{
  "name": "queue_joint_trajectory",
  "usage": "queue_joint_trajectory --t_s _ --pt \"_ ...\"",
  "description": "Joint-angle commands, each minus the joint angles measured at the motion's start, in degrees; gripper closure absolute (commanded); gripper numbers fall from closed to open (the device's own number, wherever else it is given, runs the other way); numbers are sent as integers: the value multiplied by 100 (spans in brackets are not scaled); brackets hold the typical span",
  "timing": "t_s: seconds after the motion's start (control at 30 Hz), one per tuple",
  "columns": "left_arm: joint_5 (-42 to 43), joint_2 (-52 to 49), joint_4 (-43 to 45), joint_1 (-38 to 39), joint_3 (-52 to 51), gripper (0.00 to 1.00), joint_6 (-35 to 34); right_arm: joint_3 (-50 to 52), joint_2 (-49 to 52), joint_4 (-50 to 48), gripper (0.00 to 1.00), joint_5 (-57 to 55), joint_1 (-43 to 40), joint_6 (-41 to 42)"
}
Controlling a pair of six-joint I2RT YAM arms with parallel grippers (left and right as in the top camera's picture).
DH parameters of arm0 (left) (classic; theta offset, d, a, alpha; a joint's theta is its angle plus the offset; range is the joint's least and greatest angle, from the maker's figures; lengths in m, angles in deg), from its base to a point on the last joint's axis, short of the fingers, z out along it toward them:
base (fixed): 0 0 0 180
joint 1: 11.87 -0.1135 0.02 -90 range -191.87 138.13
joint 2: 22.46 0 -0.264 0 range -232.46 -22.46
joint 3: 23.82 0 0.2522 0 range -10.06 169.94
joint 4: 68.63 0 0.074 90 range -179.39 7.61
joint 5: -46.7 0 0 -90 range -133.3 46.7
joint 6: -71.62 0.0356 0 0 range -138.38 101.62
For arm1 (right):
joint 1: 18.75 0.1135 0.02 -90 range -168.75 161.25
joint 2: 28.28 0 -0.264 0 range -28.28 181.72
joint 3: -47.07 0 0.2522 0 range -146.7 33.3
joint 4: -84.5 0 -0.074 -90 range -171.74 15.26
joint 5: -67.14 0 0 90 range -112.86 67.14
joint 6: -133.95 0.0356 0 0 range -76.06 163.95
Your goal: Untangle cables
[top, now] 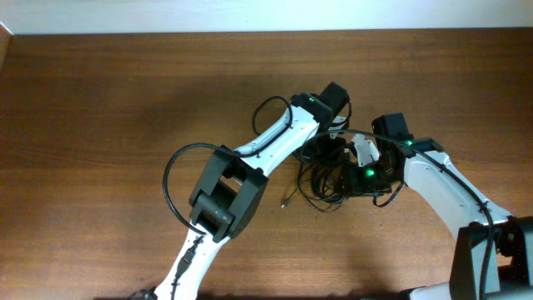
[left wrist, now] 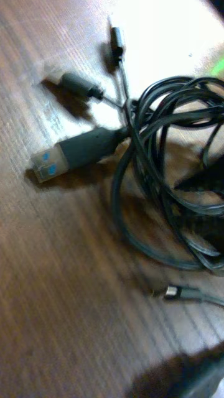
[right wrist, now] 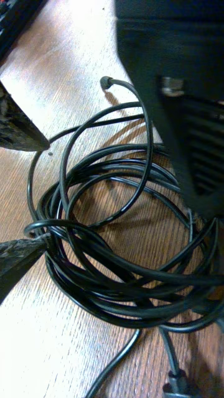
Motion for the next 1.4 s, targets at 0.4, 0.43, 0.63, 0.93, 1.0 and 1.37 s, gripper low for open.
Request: queue_joint_trajectory --t_s 0.4,0.43,0.63,0.93,1.0,1.37 --pt "-369 162 2 -177 -85 99 -468 31 63 -426 55 -719 33 7" --pt "-369 162 2 -177 -85 99 -468 31 103 -428 55 -719 33 7" --pt "-369 162 0 -337 -85 98 -468 31 420 -267 81 -704 33 7" --pt "-380 162 -2 -472 -85 100 -468 -1646 348 1906 96 455 -289 -494" --pt "-439 162 -2 -472 -85 100 -468 -2157 343 2376 96 492 -286 -494" --pt "-1598 162 -442 -472 -96 100 -463 -2514 341 2688 96 -697 -938 9"
